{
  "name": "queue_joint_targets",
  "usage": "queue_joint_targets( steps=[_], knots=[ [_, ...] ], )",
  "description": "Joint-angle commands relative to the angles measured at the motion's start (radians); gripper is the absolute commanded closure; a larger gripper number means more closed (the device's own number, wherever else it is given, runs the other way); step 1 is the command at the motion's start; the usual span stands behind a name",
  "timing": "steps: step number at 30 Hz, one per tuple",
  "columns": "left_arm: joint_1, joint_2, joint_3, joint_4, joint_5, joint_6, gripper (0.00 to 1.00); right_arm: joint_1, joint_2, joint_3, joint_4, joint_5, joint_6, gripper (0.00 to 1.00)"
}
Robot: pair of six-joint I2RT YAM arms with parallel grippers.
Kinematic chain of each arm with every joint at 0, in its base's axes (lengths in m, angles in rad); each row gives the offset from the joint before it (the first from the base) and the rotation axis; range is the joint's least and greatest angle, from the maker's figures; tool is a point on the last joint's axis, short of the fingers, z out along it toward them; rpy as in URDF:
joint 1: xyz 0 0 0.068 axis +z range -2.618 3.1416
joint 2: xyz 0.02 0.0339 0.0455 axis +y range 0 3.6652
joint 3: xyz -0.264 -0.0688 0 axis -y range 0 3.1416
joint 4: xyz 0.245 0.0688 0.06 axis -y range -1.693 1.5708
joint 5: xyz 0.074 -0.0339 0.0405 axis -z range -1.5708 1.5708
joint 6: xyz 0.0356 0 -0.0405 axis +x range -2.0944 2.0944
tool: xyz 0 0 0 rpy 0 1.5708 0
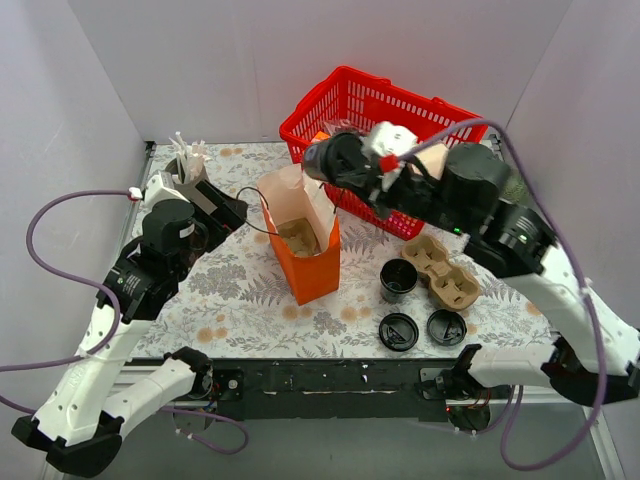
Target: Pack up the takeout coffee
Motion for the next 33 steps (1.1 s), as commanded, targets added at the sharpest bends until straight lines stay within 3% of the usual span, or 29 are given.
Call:
queue_joint_targets(
  steps=[1,10,17,24,33],
  knots=[
    [-0.001,-0.009,0.046,0.025,0.002,0.023,0.02,0.009,0.210,0.131,-0.137,-0.100,0.010,0.99],
    [-0.001,0.087,-0.011,0.106,0.053,0.018,0.02,0.030,0.463,0.263,-0.375,-0.064,0.044,0.99],
    [-0.001,0.138,-0.044,0.158,0.071,0.006,0.27,0.031,0.554,0.272,-0.441,-0.066,0.104,0.99],
    [-0.001,0.143,-0.064,0.168,0.059,0.003,0.44,0.031,0.609,0.249,-0.467,-0.090,0.127,0.99],
    [-0.001,0.132,-0.078,0.165,0.045,-0.003,0.57,0.031,0.652,0.180,-0.475,-0.135,0.133,0.99]
  ],
)
